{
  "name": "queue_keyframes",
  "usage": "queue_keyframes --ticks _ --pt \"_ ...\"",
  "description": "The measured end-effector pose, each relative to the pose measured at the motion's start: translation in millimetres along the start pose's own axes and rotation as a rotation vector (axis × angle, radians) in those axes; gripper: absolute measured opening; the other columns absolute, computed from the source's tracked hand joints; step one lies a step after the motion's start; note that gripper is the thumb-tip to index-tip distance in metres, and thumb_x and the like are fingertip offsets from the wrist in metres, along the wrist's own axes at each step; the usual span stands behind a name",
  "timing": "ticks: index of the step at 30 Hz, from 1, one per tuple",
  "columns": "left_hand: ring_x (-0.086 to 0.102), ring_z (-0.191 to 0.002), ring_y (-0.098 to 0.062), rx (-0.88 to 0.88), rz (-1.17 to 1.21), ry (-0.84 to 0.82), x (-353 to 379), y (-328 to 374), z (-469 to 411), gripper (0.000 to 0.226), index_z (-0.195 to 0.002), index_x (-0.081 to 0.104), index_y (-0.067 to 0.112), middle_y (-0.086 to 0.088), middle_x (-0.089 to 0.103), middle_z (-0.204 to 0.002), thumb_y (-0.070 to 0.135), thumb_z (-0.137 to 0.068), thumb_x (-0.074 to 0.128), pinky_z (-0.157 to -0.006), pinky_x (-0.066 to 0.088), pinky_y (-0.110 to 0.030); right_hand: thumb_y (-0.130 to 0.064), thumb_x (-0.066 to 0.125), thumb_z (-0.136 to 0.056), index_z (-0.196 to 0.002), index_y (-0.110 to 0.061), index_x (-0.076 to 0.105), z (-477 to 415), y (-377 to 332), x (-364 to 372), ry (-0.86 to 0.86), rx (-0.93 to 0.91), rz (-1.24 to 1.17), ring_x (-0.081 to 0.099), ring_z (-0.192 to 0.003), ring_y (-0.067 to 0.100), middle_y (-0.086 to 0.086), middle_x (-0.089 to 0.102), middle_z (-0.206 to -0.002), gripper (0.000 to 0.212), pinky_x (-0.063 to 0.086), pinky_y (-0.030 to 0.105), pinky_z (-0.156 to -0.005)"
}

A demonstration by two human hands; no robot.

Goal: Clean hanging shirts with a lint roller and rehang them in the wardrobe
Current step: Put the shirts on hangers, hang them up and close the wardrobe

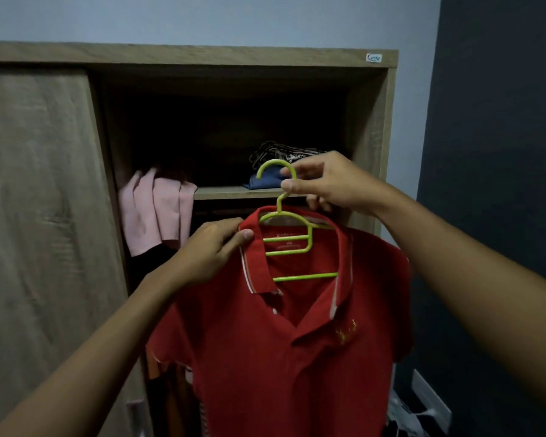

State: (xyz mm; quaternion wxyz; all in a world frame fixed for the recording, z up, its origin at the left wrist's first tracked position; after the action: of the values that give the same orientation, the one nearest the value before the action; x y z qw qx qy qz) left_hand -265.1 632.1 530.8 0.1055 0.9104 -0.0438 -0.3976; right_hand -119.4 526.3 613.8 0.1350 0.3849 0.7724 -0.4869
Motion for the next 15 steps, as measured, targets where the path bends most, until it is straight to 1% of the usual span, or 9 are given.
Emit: queue_keyframes --ticks 2,4,6,8,10,11,13,14,15 --pt "0.055 -0.074 0.0 0.031 -0.01 0.033 2 2 -1 0.022 -0.084 0.052 0.028 0.012 0.056 -0.077 0.038 -0.102 0.044 -0.067 0.041 -0.021 -0.027 0.069 -0.092 -0.107 -0.01 0.072 -10 -10 14 -0.086 -0.04 -0.031 0.063 -0.06 0.017 0.011 0.076 -0.092 0.023 0.048 0.022 -0.047" --pt "0.053 -0.073 -0.002 0.037 -0.029 0.083 -4 -3 0 0.023 -0.083 0.05 0.029 0.012 0.053 -0.075 0.04 -0.102 0.043 -0.066 0.042 -0.027 -0.022 0.065 -0.095 -0.096 -0.009 0.074 -20 -16 15 -0.043 -0.057 -0.048 0.065 -0.057 0.017 0.012 0.076 -0.085 0.015 0.05 0.02 -0.047" --pt "0.051 -0.069 -0.003 0.028 -0.069 0.121 -15 -11 1 0.027 -0.08 0.046 0.03 0.012 0.05 -0.071 0.043 -0.102 0.041 -0.063 0.04 -0.03 -0.02 0.064 -0.096 -0.089 -0.012 0.073 -28 -17 8 0.048 -0.086 -0.096 0.064 -0.053 0.015 0.011 0.074 -0.078 0.014 0.049 0.019 -0.045" --pt "0.05 -0.065 -0.003 0.023 -0.108 0.142 -24 -20 3 0.03 -0.079 0.044 0.026 0.011 0.048 -0.068 0.045 -0.101 0.039 -0.059 0.038 -0.031 -0.021 0.065 -0.095 -0.091 -0.011 0.074 -33 -14 4 0.098 -0.102 -0.15 0.063 -0.052 0.015 0.012 0.073 -0.078 0.014 0.048 0.019 -0.045" --pt "0.05 -0.064 -0.003 0.026 -0.122 0.144 -26 -28 7 0.031 -0.079 0.043 0.025 0.011 0.047 -0.066 0.047 -0.101 0.037 -0.058 0.036 -0.031 -0.024 0.065 -0.095 -0.097 -0.009 0.073 -35 -10 8 0.076 -0.101 -0.154 0.065 -0.058 0.016 0.013 0.074 -0.084 0.018 0.049 0.021 -0.048" --pt "0.05 -0.064 -0.003 0.026 -0.125 0.14 -25 -33 10 0.032 -0.08 0.042 0.026 0.011 0.048 -0.067 0.048 -0.101 0.036 -0.058 0.037 -0.033 -0.027 0.065 -0.095 -0.101 -0.008 0.073 -34 -8 12 0.045 -0.108 -0.111 0.066 -0.063 0.016 0.014 0.075 -0.089 0.021 0.05 0.023 -0.051" --pt "0.052 -0.064 -0.005 0.008 -0.141 0.143 -21 -45 18 0.034 -0.08 0.042 0.025 0.01 0.049 -0.067 0.051 -0.1 0.034 -0.059 0.042 -0.039 -0.035 0.064 -0.094 -0.109 -0.011 0.072 -28 7 21 -0.055 -0.112 0.113 0.065 -0.075 0.016 0.013 0.074 -0.099 0.029 0.053 0.031 -0.061" --pt "0.053 -0.064 -0.008 -0.002 -0.148 0.156 -21 -52 22 0.034 -0.08 0.042 0.025 0.009 0.05 -0.067 0.052 -0.1 0.034 -0.059 0.044 -0.041 -0.044 0.063 -0.092 -0.11 -0.017 0.072 -22 23 25 -0.129 -0.081 0.237 0.065 -0.08 0.015 0.01 0.073 -0.101 0.034 0.053 0.035 -0.07" --pt "0.055 -0.064 -0.012 -0.012 -0.15 0.172 -21 -58 26 0.035 -0.08 0.042 0.025 0.008 0.05 -0.066 0.052 -0.1 0.034 -0.059 0.045 -0.042 -0.057 0.062 -0.088 -0.106 -0.023 0.074 -14 42 29 -0.209 -0.014 0.32 0.065 -0.084 0.017 0.009 0.073 -0.1 0.04 0.052 0.038 -0.077"
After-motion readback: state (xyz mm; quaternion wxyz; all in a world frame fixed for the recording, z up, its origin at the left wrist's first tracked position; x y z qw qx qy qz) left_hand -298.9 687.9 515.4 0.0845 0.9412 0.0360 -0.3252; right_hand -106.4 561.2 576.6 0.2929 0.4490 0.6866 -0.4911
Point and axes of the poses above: each hand's wrist, its own z-axis away from the middle knuckle, its own x-axis out of the palm, y = z × x, the point moved 9 cm from there along -z, towards the middle knuckle
